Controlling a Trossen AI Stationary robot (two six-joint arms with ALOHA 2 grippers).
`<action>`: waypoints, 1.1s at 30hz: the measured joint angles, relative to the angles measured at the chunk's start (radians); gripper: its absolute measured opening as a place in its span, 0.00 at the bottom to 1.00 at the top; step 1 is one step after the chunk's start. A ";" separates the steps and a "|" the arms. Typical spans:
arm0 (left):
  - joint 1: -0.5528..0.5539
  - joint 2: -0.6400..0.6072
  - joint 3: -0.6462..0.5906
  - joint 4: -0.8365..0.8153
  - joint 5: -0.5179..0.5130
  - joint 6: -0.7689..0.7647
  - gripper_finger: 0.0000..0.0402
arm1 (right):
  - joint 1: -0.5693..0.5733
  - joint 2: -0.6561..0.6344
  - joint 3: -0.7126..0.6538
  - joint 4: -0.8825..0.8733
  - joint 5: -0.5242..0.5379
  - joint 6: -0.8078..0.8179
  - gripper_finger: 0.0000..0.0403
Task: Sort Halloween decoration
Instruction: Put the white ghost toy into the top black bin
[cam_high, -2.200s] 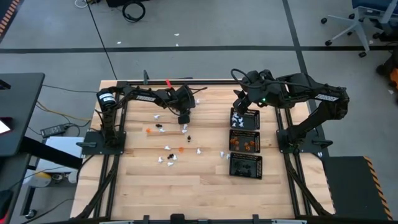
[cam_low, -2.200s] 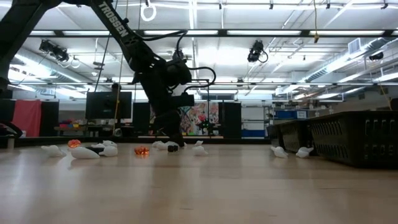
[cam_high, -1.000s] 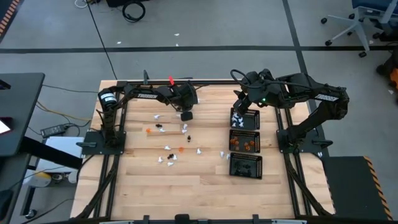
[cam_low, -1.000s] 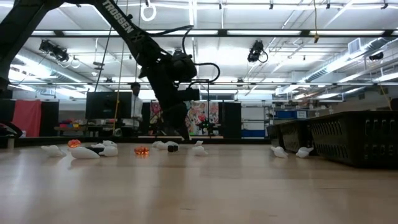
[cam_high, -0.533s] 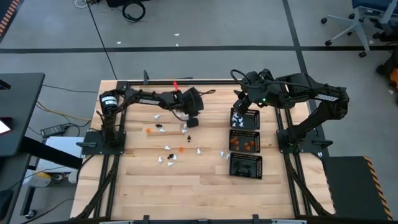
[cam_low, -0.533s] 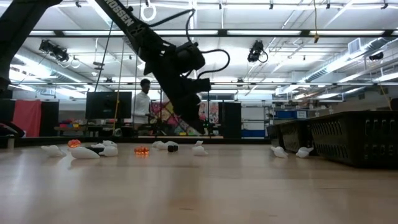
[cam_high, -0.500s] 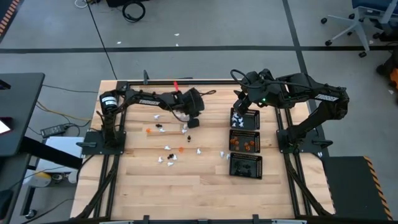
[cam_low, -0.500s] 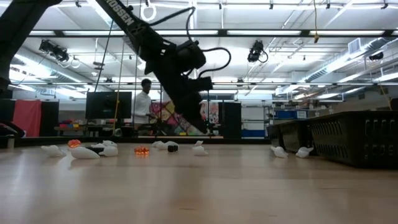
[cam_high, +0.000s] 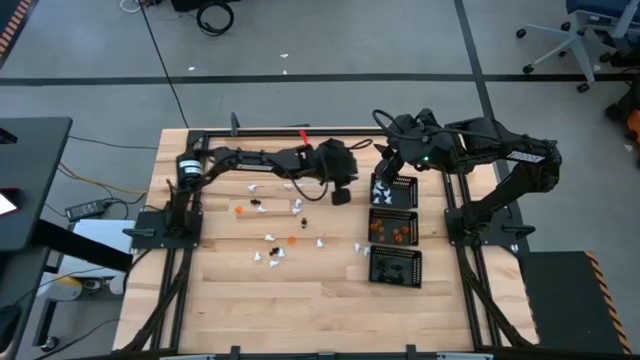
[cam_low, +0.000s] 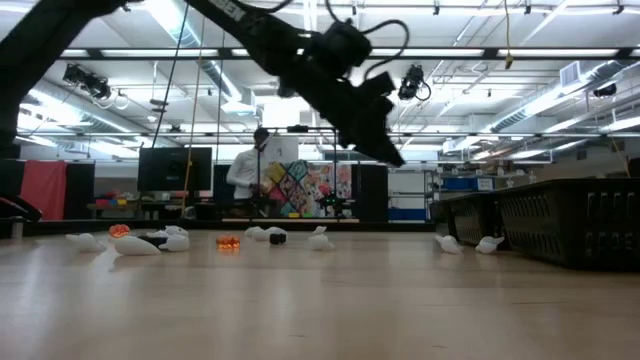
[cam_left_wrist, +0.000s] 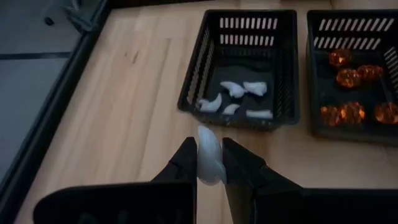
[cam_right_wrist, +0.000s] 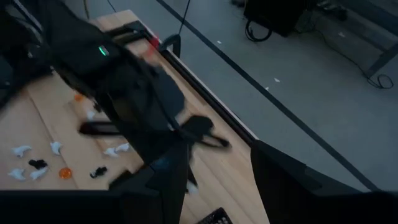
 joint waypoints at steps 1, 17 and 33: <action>-0.005 0.029 0.040 -0.004 0.000 -0.003 0.10 | 0.000 -0.003 0.000 0.005 0.002 0.000 0.44; -0.037 0.454 0.610 -0.245 0.051 -0.054 0.10 | 0.002 -0.074 0.001 0.072 0.016 0.008 0.44; -0.046 0.482 0.640 -0.250 0.077 -0.054 0.34 | 0.002 -0.077 0.001 0.063 0.016 0.001 0.44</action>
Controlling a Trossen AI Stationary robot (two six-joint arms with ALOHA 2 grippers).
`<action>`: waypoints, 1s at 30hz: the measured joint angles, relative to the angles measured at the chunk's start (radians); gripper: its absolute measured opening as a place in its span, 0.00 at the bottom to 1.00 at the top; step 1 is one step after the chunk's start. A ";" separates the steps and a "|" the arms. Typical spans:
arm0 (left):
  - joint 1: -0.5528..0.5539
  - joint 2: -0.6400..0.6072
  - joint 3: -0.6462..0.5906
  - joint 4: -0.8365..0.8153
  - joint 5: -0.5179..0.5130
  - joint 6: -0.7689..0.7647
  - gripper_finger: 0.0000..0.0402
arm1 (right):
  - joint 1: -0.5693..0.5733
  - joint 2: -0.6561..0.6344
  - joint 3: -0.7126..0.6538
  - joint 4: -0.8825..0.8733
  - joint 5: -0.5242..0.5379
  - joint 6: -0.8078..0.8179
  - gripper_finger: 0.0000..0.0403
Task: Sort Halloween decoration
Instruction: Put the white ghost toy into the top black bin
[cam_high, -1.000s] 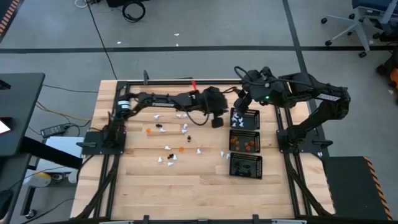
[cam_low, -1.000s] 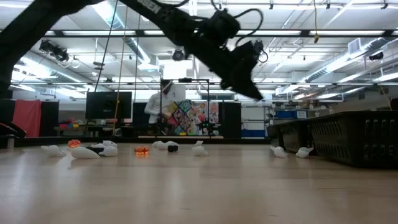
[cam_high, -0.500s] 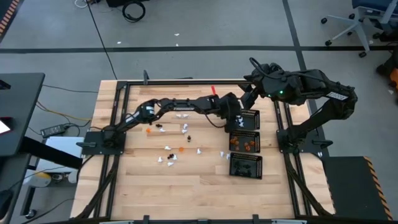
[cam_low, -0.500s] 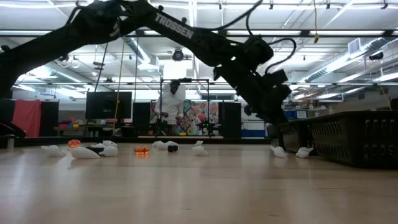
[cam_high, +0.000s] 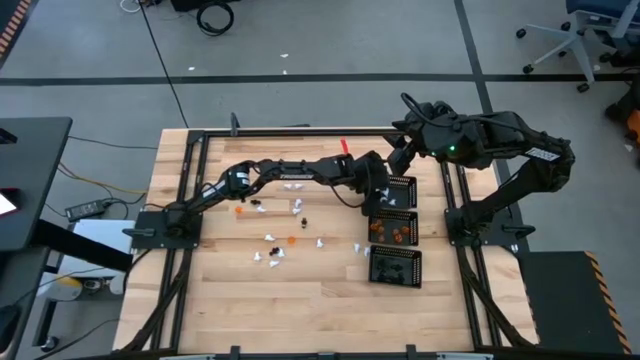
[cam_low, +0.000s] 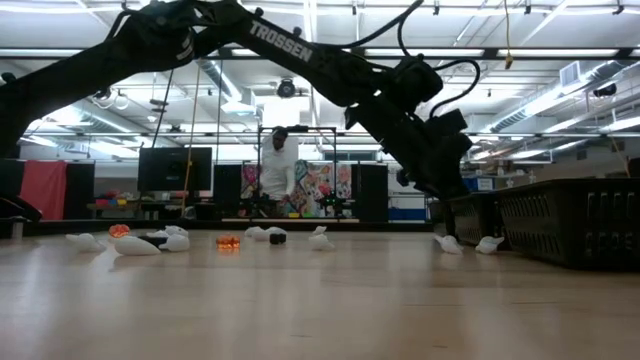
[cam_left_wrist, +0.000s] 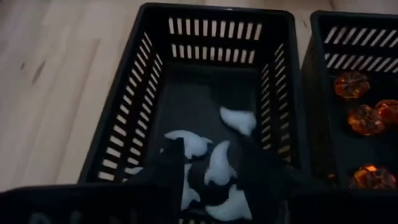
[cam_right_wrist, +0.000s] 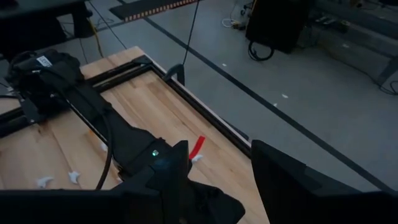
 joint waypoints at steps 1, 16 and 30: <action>0.000 -0.006 0.000 -0.015 0.000 0.000 0.35 | 0.000 0.000 0.000 0.000 0.002 0.000 0.44; 0.042 -0.354 -0.313 0.022 -0.002 0.096 0.22 | 0.025 -0.044 0.000 -0.060 0.032 0.066 0.39; -0.044 -0.891 -1.113 0.159 -0.002 -0.189 0.13 | 0.091 0.014 -0.007 -0.052 0.054 -0.017 0.39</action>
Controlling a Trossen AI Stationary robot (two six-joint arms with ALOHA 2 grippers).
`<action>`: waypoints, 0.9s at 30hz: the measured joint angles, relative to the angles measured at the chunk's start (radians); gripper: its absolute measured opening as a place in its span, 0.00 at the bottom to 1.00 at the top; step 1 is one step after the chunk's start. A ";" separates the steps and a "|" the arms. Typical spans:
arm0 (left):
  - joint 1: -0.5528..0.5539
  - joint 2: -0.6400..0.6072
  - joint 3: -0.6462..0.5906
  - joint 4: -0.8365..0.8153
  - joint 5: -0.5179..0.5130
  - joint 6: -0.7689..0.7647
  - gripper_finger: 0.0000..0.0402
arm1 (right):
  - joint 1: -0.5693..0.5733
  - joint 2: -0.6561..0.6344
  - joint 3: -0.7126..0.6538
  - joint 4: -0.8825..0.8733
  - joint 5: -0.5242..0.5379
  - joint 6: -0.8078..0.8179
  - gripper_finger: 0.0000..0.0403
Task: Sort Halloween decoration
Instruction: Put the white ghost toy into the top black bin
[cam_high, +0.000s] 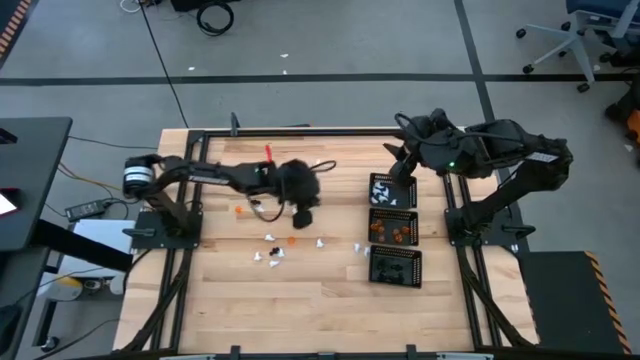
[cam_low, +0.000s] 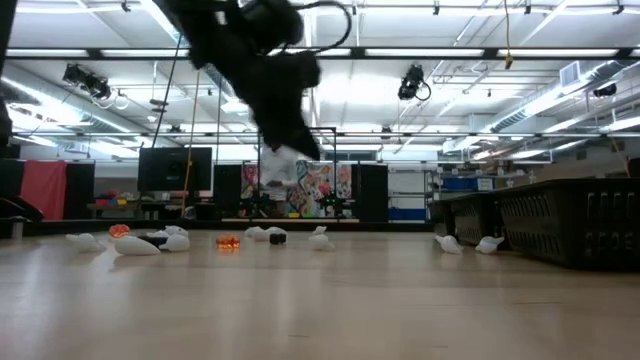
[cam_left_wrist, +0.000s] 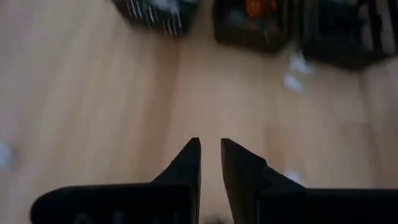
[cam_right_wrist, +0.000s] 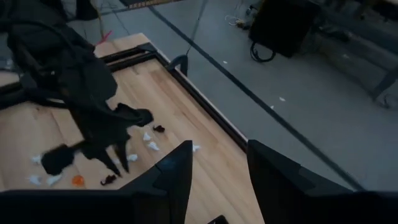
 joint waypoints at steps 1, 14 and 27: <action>-0.012 -0.013 -0.030 -0.015 -0.003 -0.030 0.14 | 0.004 0.004 -0.003 0.009 -0.003 -0.022 0.39; -0.127 -0.034 -0.172 -0.109 -0.301 0.004 0.45 | 0.008 0.038 -0.007 0.068 -0.056 -0.065 0.39; -0.065 0.066 -0.173 -0.077 -0.300 0.074 0.46 | 0.008 0.037 -0.007 0.086 -0.056 -0.055 0.39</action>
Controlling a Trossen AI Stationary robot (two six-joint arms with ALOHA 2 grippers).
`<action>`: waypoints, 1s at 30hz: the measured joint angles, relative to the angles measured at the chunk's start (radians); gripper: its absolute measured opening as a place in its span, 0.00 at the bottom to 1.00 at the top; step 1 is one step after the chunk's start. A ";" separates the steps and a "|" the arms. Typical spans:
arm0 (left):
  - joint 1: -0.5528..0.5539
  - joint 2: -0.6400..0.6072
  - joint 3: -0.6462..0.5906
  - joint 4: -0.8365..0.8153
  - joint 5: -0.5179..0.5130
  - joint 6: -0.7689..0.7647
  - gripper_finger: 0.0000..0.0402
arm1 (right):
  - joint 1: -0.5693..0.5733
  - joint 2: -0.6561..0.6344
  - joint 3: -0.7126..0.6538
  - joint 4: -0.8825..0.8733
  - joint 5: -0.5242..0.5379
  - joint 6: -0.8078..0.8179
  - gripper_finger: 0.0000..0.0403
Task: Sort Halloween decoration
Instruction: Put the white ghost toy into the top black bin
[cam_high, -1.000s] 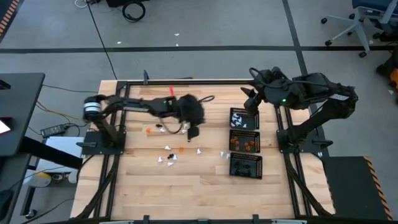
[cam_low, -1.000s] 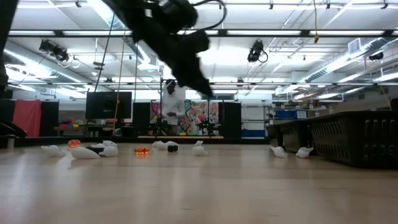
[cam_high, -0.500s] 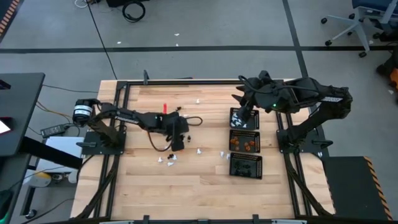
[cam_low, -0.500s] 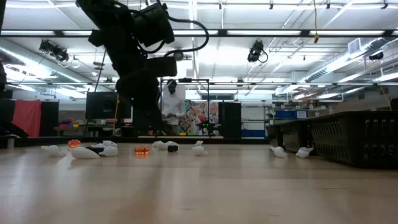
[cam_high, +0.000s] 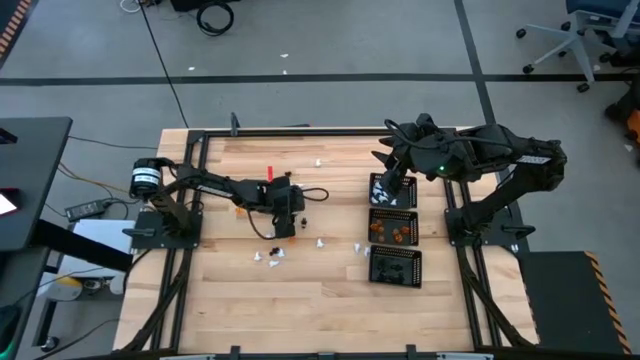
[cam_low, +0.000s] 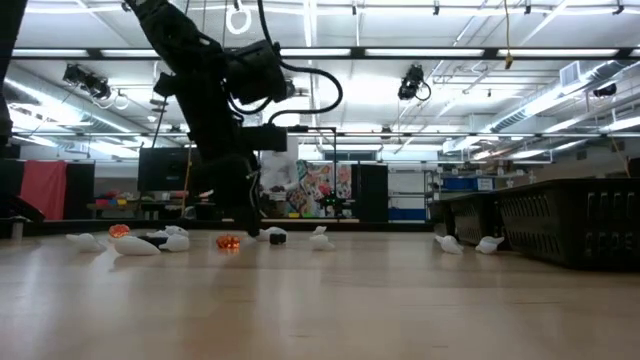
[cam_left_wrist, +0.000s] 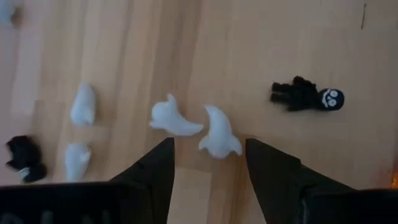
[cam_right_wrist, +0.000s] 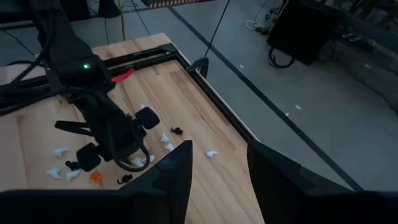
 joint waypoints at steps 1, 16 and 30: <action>0.003 0.005 0.000 0.000 0.011 0.005 0.45 | 0.000 0.000 0.000 0.000 0.000 0.000 0.39; 0.003 0.058 0.004 0.063 0.019 0.027 0.41 | 0.000 0.000 0.000 0.000 0.000 -0.006 0.39; 0.002 0.061 0.004 0.066 0.047 0.018 0.12 | 0.000 0.000 0.000 0.000 -0.001 -0.004 0.39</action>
